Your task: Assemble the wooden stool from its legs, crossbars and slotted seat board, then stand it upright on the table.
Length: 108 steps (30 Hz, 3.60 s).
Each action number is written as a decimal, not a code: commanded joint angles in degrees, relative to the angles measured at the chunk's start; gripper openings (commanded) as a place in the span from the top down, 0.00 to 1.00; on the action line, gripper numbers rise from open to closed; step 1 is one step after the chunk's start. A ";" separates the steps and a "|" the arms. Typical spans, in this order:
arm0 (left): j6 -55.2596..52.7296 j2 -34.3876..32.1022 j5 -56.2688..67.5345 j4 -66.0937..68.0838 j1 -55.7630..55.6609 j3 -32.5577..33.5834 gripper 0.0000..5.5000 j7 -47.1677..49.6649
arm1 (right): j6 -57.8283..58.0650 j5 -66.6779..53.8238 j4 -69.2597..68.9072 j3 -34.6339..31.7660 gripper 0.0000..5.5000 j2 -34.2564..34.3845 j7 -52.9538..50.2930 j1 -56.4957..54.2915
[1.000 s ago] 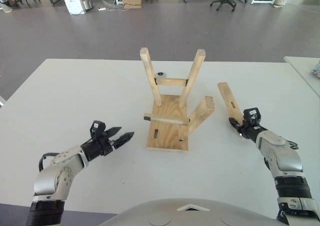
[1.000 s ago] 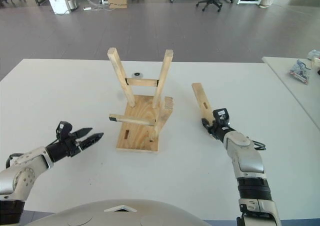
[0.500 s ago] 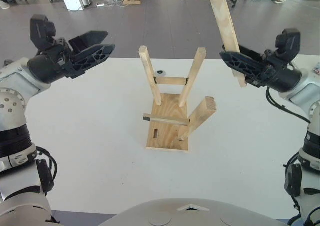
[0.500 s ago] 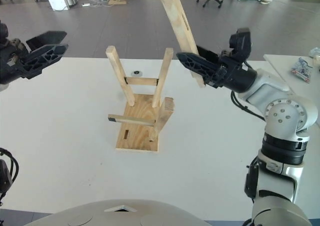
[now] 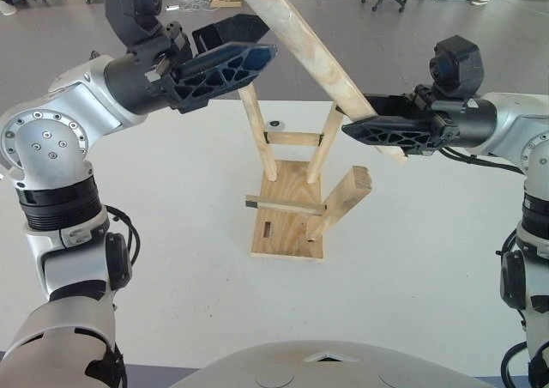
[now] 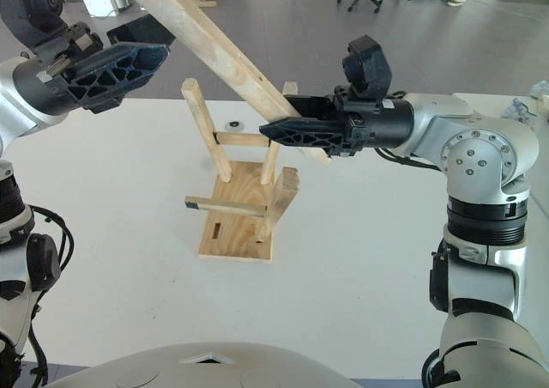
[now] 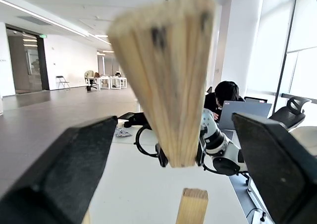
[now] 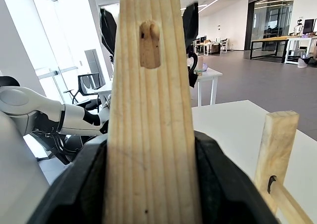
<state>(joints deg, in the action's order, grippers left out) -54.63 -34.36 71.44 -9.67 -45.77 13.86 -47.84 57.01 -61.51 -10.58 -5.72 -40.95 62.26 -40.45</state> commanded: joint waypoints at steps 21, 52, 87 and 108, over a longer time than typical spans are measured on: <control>1.51 6.39 5.79 -3.14 -1.45 0.74 0.50 9.57 | -2.86 4.38 -1.14 2.94 0.62 2.05 1.08 -3.07; 16.28 -11.20 -9.12 18.24 -11.68 13.79 0.63 4.12 | -18.05 13.60 10.64 -11.59 0.37 9.66 -20.60 -6.71; 32.53 -11.11 -27.70 14.14 23.40 -0.79 0.63 -36.90 | -34.29 27.86 1.40 -9.87 0.37 24.09 -29.63 49.48; 35.64 -3.22 -26.90 10.16 28.43 -3.59 0.63 -40.41 | -33.51 28.66 5.35 -8.04 0.37 21.23 -27.10 43.48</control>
<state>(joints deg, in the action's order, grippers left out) -20.59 -37.62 46.15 -0.09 -17.40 11.13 -87.02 23.26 -33.22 -5.31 -14.12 -19.07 34.86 4.23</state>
